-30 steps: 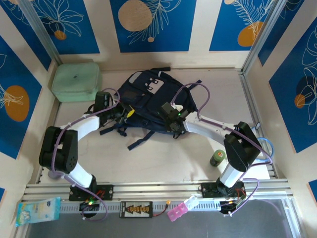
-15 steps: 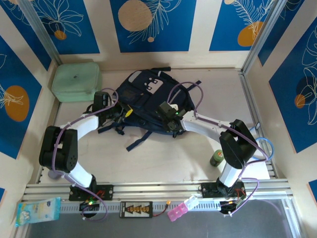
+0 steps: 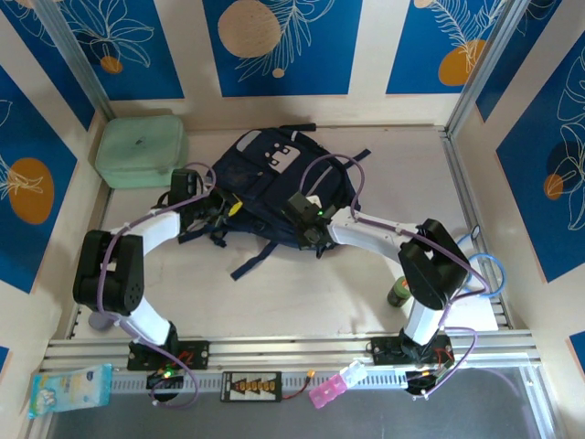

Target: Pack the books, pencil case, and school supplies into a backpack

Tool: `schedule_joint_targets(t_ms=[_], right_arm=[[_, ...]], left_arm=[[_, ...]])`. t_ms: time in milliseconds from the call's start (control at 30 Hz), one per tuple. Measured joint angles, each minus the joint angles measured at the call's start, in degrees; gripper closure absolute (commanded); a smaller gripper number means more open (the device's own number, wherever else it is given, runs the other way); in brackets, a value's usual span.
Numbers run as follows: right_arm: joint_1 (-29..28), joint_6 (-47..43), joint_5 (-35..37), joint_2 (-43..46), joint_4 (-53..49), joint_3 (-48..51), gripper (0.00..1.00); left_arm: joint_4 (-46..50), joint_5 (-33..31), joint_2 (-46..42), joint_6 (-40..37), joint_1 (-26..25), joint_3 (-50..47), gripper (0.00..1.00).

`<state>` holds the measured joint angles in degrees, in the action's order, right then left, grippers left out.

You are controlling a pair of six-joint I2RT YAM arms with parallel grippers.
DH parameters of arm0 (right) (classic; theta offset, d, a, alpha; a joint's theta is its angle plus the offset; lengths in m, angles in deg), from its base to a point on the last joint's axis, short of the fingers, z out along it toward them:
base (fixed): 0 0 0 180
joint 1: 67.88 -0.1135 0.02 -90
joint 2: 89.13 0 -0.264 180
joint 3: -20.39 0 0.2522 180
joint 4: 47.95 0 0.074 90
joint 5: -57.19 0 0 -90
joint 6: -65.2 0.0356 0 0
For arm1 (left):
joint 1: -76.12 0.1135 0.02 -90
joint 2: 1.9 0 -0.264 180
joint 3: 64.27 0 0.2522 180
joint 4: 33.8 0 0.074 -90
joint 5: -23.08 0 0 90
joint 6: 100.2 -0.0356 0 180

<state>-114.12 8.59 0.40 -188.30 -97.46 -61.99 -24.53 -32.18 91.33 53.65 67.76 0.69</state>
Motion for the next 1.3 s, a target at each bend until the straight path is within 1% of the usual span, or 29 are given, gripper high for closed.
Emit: schedule_joint_targets(t_ms=[133, 300, 567, 700, 767, 900, 1000, 1033, 1133, 1300], right_arm=[[0.3, -0.2, -0.8, 2.2, 1.2, 0.1, 0.95], [1.8, -0.1, -2.4, 4.6, 1.5, 0.5, 0.95], [2.4, -0.1, -8.9, 8.9, 5.0, 5.4, 0.96], [2.5, 1.1, -10.2, 9.9, 6.3, 6.7, 1.00], [2.4, 1.6, -10.2, 9.9, 6.3, 6.7, 1.00], [2.4, 2.3, -10.5, 9.8, 6.1, 6.6, 1.00], [2.4, 2.7, -12.5, 9.7, 6.2, 6.1, 1.00], [2.5, 2.8, -13.4, 9.7, 6.4, 5.9, 1.00], [2.4, 3.3, -16.8, 8.9, 7.6, 5.4, 1.00], [1.1, 3.8, -22.8, 4.5, 10.1, 2.1, 1.00]], left_arm=[[2.1, 0.2, 1.7, -2.4, 0.6, 2.5, 1.00], [3.0, 0.4, 3.1, -4.4, 0.9, 3.8, 1.00], [6.3, 2.0, 7.6, -8.5, 0.9, 8.7, 1.00], [6.9, 2.8, 10.3, -9.0, 0.9, 11.3, 0.99], [6.9, 3.0, 11.0, -9.0, 0.9, 12.1, 0.95], [6.9, 2.8, 11.3, -9.0, 0.9, 12.9, 0.73], [7.4, 0.6, 10.8, -10.0, 1.0, 13.1, 0.53], [8.1, -0.7, 10.2, -10.4, 1.0, 13.0, 0.49], [9.6, -4.6, 5.7, -10.9, 1.3, 10.9, 0.42], [11.8, -8.6, -5.5, -11.4, 1.8, 5.8, 0.40]])
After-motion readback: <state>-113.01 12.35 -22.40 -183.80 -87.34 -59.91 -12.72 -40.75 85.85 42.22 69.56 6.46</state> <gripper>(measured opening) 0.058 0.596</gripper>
